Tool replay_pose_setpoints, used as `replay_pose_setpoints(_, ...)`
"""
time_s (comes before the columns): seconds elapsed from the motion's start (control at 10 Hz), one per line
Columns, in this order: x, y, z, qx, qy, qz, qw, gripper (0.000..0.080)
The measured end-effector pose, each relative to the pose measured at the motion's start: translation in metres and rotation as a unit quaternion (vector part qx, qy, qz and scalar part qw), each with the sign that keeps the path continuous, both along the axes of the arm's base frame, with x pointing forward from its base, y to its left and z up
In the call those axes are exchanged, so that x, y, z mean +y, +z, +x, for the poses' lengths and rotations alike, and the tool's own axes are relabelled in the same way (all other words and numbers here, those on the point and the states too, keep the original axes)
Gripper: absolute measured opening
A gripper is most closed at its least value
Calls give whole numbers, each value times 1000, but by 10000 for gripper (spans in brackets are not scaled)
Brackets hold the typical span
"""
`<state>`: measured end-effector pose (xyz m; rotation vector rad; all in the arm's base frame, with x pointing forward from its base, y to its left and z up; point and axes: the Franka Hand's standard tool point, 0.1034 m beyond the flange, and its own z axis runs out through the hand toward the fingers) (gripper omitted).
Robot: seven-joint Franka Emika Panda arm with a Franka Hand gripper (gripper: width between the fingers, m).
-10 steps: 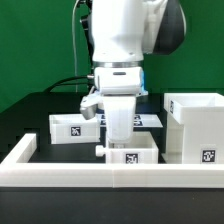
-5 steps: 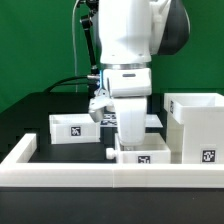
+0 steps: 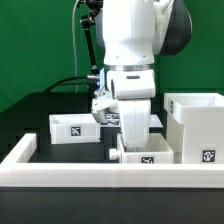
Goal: Assemble drawer
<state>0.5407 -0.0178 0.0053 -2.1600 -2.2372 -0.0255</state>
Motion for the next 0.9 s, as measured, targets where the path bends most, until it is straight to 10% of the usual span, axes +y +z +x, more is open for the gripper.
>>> replay_pose_setpoints(0.9,5,5,7,5,2,-2,1000,42)
